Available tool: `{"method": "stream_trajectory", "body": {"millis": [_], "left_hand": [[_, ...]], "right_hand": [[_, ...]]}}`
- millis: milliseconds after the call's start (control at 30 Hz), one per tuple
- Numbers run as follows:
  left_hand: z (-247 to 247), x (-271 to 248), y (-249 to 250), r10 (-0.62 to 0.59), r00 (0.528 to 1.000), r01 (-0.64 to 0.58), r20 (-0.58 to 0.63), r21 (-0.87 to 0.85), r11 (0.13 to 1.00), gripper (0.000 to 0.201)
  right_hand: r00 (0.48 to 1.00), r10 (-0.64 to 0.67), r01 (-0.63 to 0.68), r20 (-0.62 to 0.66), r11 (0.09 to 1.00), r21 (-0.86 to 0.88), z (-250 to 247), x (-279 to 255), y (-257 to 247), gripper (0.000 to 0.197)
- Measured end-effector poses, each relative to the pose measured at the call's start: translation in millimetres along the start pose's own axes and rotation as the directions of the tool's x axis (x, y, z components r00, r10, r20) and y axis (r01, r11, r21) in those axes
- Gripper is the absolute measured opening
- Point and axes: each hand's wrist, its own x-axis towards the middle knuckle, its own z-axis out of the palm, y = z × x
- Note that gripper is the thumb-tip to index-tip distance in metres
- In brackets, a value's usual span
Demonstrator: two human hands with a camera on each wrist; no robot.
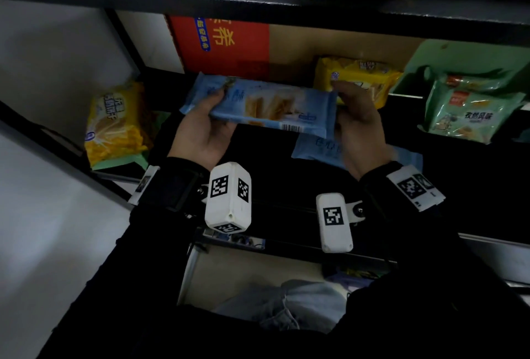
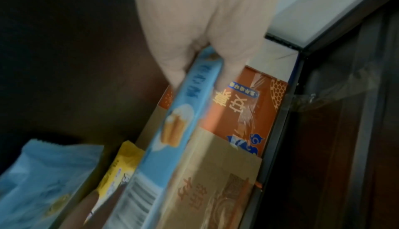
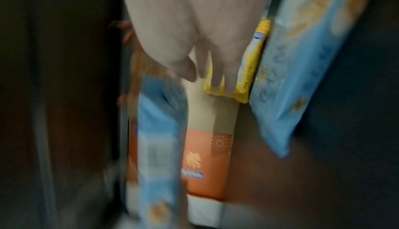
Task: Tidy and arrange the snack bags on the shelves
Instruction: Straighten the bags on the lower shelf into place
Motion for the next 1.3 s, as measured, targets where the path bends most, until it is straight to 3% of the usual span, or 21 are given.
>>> {"method": "stream_trajectory", "body": {"millis": [67,133,267,367,400,467,533,600,767,867,1000,1133,1300], "left_hand": [[-1.4,-0.5,-0.5,0.029,1.0,-0.028,0.01,-0.076,0.997,0.037],[-3.0,-1.9,-2.7,0.044,0.998,-0.036,0.049,-0.14,0.99,0.036],[-10.0,-2.7,-8.0,0.08,0.993,-0.068,0.083,-0.145,0.987,0.029],[-19.1,-0.5,-10.5,0.178,0.984,-0.178,0.008,0.053,0.983,0.03],[-21.7,0.0,-9.7,0.247,0.969,-0.237,-0.018,0.214,0.948,0.026],[-26.2,2.0,-7.3,0.365,0.931,-0.285,-0.021,0.581,0.762,0.028],[-29.5,5.4,-4.6,0.435,0.9,-0.292,0.012,0.757,0.584,0.034],[-28.2,8.0,-1.8,0.476,0.878,-0.331,0.046,0.778,0.534,0.037],[-25.6,24.3,12.5,0.539,0.839,-0.351,0.075,0.832,0.429,0.019],[-30.6,46.5,24.1,0.613,0.789,-0.322,0.039,0.877,0.358,0.025],[-30.6,78.6,30.3,0.676,0.735,-0.213,-0.063,0.924,0.318,0.031],[-25.1,97.8,26.8,0.648,0.751,-0.083,-0.126,0.956,0.281,0.032],[-8.5,109.6,28.9,0.598,0.772,-0.061,-0.216,0.911,0.407,0.033]], "right_hand": [[0.985,0.172,-0.169,0.001,0.968,0.184,0.5,1.5,2.5,0.021],[0.968,0.241,-0.25,0.074,0.956,0.153,-1.4,2.1,2.6,0.019],[0.967,0.217,-0.224,0.134,0.974,0.043,-2.5,2.3,-0.1,0.02],[0.988,0.13,-0.127,0.08,0.991,-0.043,-3.6,-0.5,0.9,0.012],[0.994,0.1,-0.098,0.047,0.994,-0.038,-4.2,-1.1,1.4,0.009],[0.999,0.042,-0.042,-0.018,0.999,-0.026,-4.4,-2.2,1.7,0.014],[0.999,-0.004,0.002,-0.047,0.999,-0.039,-3.1,-2.4,3.3,0.018],[0.997,-0.036,0.031,-0.072,0.998,-0.063,-0.9,-3.0,5.3,0.02],[0.995,-0.032,0.012,-0.094,0.977,-0.212,3.0,-0.4,11.3,0.01],[0.991,-0.028,-0.024,-0.135,0.929,-0.368,-1.9,1.5,20.1,0.022],[0.975,-0.05,-0.06,-0.219,0.88,-0.471,-19.0,-3.5,28.3,0.025],[0.963,-0.072,-0.081,-0.261,0.843,-0.531,-34.3,-8.7,30.5,0.023],[0.971,-0.096,-0.072,-0.219,0.756,-0.651,-49.5,-18.2,35.8,0.018]]}}
